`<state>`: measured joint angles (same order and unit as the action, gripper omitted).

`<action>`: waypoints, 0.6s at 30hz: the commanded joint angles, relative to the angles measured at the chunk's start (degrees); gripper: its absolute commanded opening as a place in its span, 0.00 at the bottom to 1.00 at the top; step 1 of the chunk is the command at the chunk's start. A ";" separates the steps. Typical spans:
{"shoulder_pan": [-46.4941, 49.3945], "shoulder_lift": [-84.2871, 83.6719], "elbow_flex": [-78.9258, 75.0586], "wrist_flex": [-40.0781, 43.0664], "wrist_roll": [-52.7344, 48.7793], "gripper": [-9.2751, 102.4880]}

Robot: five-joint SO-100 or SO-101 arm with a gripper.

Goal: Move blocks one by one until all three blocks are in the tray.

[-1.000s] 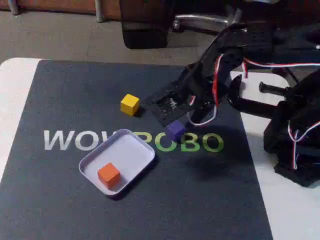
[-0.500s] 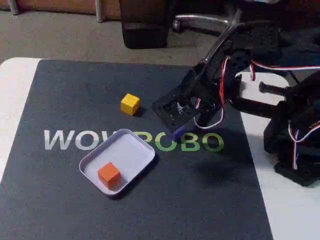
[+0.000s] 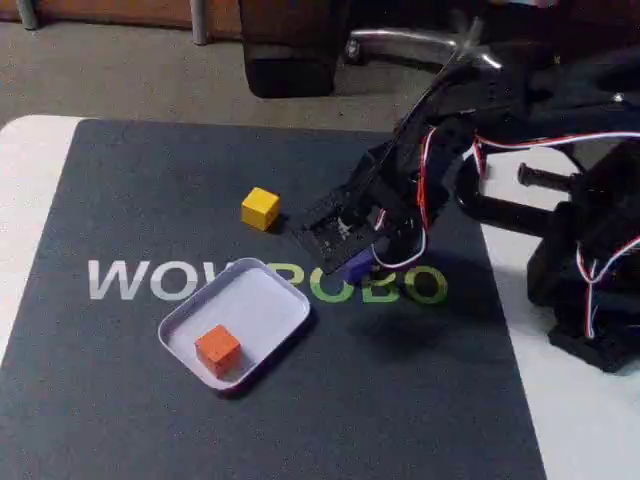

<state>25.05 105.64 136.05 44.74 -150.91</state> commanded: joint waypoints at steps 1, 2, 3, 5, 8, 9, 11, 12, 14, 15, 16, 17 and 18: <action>-0.88 -0.97 -3.43 -0.53 0.79 0.25; -1.05 -1.58 -3.96 -0.53 1.14 0.25; -1.23 -2.29 -4.48 -0.53 1.58 0.25; -1.49 -3.52 -5.45 -0.53 2.20 0.24; -1.85 -4.39 -6.15 -0.53 2.72 0.24; -1.93 -4.57 -6.24 -0.53 2.72 0.24; -2.11 -4.83 -6.50 -0.53 2.90 0.24; -2.11 -4.92 -6.59 -0.53 3.08 0.24; -2.11 -5.01 -6.68 -0.53 3.43 0.24; -2.02 -5.10 -6.77 -0.53 3.60 0.24; -1.93 -5.10 -6.77 -0.53 3.96 0.24; -1.93 -5.10 -6.77 -0.53 4.22 0.23; -1.93 -5.19 -6.77 -0.53 4.31 0.22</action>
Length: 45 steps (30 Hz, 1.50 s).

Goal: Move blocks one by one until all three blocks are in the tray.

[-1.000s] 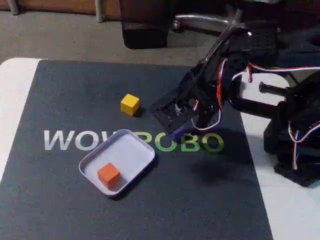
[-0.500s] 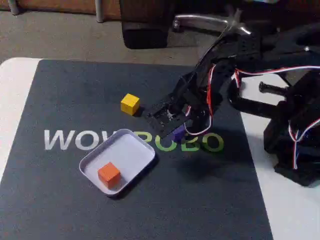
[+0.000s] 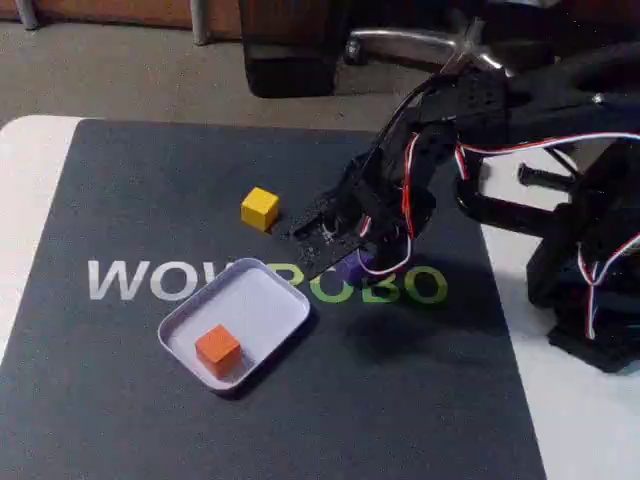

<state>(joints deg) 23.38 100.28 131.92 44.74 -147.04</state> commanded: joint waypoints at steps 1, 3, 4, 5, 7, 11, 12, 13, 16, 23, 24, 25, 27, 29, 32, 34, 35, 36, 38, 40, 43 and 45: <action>-0.35 0.18 -2.72 -0.62 0.70 0.21; -0.53 0.00 -2.90 -0.62 1.05 0.21; -0.62 -0.09 -3.08 -0.62 1.32 0.20; -0.62 -0.26 -3.16 -0.62 1.49 0.19; -0.62 -0.44 -3.34 -0.62 1.85 0.18; -0.79 -0.35 -3.34 -0.62 2.37 0.17; -0.79 -0.35 -3.34 -0.62 2.55 0.16; -0.88 -0.35 -3.34 -0.62 2.64 0.16; -1.05 0.00 -3.34 -0.62 3.16 0.15; -2.99 1.85 -4.31 -0.53 8.44 0.14; -3.69 2.11 -4.57 -0.53 9.93 0.14; -4.31 2.37 -5.10 -0.44 11.34 0.14; -5.80 2.81 -6.15 -0.26 14.50 0.13; -7.21 2.81 -7.65 -0.26 17.93 0.13; -8.88 2.81 -10.02 -0.26 22.59 0.13; -9.67 2.81 -11.43 -0.26 24.96 0.13; -10.02 2.81 -11.95 -0.26 26.10 0.13; -10.37 2.81 -12.39 -0.26 27.07 0.13; -11.07 2.99 -12.74 -0.44 28.21 0.13; -11.87 3.08 -12.83 -0.53 28.65 0.13; -13.36 3.16 -12.92 -0.70 28.65 0.13; -14.59 3.16 -13.01 -1.14 28.74 0.13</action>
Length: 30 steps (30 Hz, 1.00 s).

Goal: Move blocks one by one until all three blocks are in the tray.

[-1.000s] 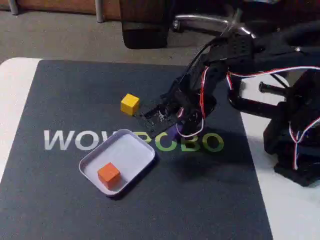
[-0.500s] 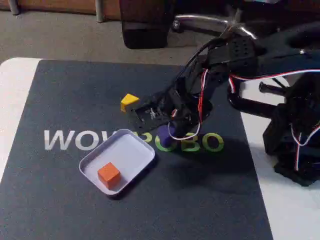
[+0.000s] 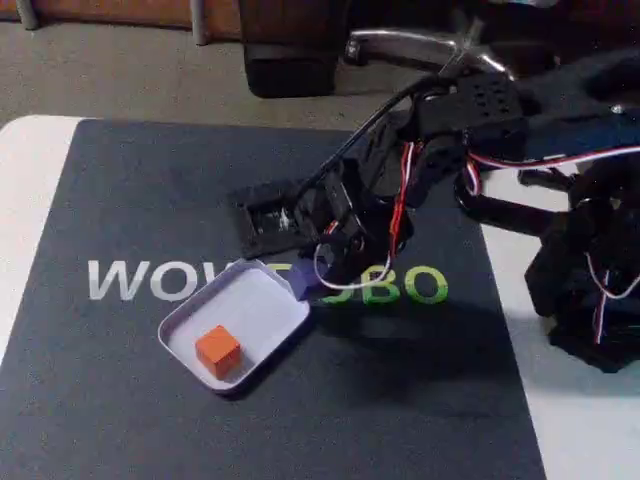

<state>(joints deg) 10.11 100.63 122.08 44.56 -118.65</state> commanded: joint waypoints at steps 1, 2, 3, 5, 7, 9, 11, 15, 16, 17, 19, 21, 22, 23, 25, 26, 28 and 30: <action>-1.85 2.55 -3.16 -1.58 0.62 0.13; -2.37 2.20 -3.16 -2.37 1.14 0.13; -2.90 1.76 -3.16 -3.43 1.58 0.13; -3.69 0.53 -3.16 -6.06 2.72 0.13; -3.96 -1.05 -3.34 -8.35 3.34 0.13; -3.96 -2.64 -4.22 -9.14 3.78 0.13; -3.60 -3.87 -5.01 -9.14 3.78 0.14; -3.08 -4.92 -5.27 -9.14 3.52 0.14; -2.99 -5.10 -5.27 -9.14 3.43 0.14; -2.90 -5.19 -5.27 -9.14 3.34 0.14; -2.46 -5.45 -5.27 -9.14 2.55 0.15; -2.02 -5.62 -5.27 -9.14 1.14 0.16; -1.85 -5.71 -5.27 -9.14 0.88 0.18; -1.58 -5.80 -5.27 -9.23 0.62 0.20; -1.41 -5.89 -5.27 -9.32 0.44 0.21; -1.23 -5.89 -5.27 -9.32 0.44 0.22; -0.97 -5.80 -5.27 -9.32 0.44 0.23; -0.88 -5.71 -5.27 -9.32 0.44 0.23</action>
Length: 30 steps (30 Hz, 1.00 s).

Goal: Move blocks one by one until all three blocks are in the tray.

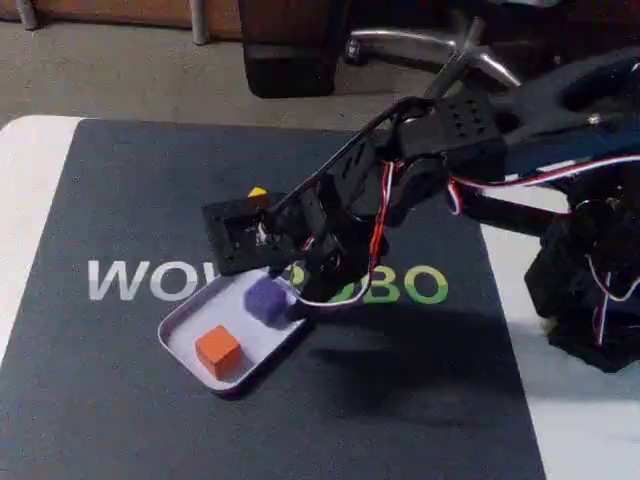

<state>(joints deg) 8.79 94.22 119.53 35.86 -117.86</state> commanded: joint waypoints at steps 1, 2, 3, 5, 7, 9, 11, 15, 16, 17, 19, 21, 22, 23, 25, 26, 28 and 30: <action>0.44 0.88 -2.72 -0.62 -0.18 0.23; 0.44 1.14 -2.72 -0.62 0.18 0.23; 0.53 1.49 -2.72 -0.62 0.79 0.23; 0.70 2.64 -2.81 -0.62 3.08 0.23; 1.05 3.78 -3.08 -0.18 7.12 0.23; 1.41 4.83 -3.43 -0.09 12.39 0.23; 2.02 6.06 -3.43 0.18 16.79 0.23; 4.83 9.32 -3.69 3.78 22.68 0.23; 5.89 10.02 -4.22 5.71 23.38 0.23; 6.94 10.63 -4.83 7.91 24.08 0.23; 8.88 11.87 -5.71 11.43 25.05 0.22; 10.20 12.83 -5.71 12.48 26.54 0.22; 10.63 13.01 -5.71 12.57 27.33 0.22; 10.99 13.10 -5.89 12.48 28.04 0.22; 11.69 11.60 -7.38 12.30 29.27 0.22; 12.22 10.28 -8.79 12.57 29.79 0.22; 13.10 7.56 -11.07 12.66 30.23 0.22; 13.80 4.13 -13.80 12.57 30.94 0.22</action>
<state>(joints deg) 21.45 100.55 110.74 48.34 -87.80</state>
